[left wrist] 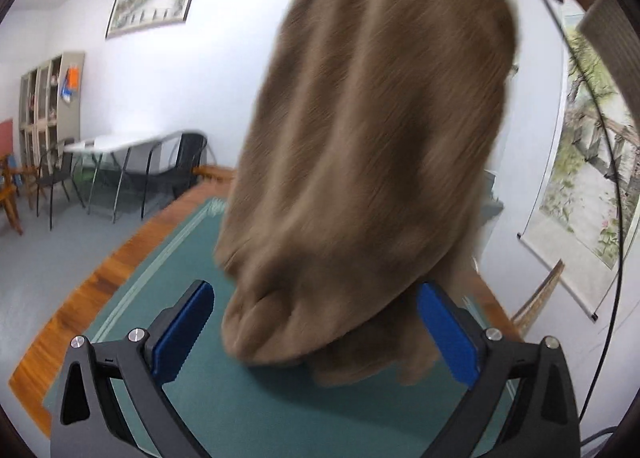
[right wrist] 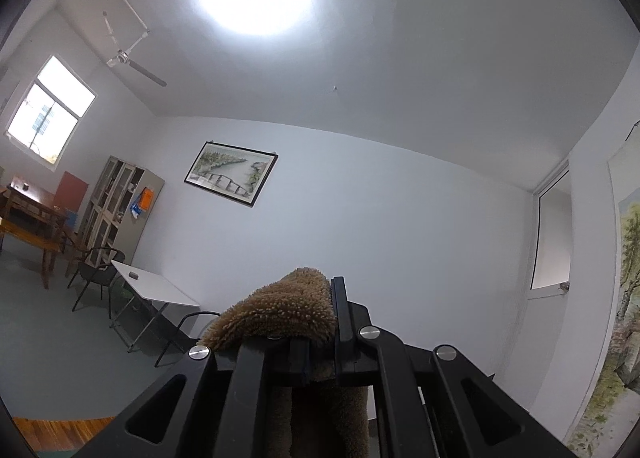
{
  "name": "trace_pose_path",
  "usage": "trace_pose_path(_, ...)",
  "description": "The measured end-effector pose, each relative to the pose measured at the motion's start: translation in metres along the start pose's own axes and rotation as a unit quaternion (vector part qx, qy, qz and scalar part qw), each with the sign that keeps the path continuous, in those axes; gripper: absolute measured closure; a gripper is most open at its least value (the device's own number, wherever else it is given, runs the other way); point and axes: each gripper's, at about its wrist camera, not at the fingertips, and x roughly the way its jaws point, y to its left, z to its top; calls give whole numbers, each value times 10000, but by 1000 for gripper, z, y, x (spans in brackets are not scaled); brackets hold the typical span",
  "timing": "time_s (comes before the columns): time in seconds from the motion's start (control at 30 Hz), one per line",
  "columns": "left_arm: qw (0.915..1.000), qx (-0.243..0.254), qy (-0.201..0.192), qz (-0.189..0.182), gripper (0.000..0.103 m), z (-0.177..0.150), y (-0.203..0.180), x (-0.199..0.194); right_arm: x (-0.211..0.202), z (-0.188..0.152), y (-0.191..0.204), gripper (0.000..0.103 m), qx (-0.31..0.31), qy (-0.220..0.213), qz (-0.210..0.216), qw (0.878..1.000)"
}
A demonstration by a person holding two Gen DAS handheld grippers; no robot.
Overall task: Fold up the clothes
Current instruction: 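Lift the sweatshirt high with both grippers to let it hang open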
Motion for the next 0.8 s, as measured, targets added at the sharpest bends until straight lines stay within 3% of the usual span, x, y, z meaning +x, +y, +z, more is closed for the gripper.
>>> trace_pose_path(0.2,9999,-74,33,-59,1,12,-25,15,-6,0,-12,96,211,68,29,9997)
trace_pose_path(0.33,9995,-1,-33,320,1,11,-35,20,-16,-7,-20,96,273,88,-49,9996)
trace_pose_path(0.4,9991,-222,26,370,4,13,-24,21,-20,-11,-29,95,268,95,-156,9995)
trace_pose_path(0.47,9981,-495,60,367,29,16,-6,17,-25,-18,-42,96,294,125,-300,9990)
trace_pose_path(0.53,9965,-683,102,480,70,24,14,11,-29,-29,-58,95,384,200,-435,9981)
trace_pose_path(0.63,9922,-916,-255,807,84,44,44,-14,-36,-48,-81,96,528,358,-652,9958)
trace_pose_path(0.8,9788,-1047,-1128,1356,85,90,88,-69,-51,-95,-122,96,768,612,-969,9904)
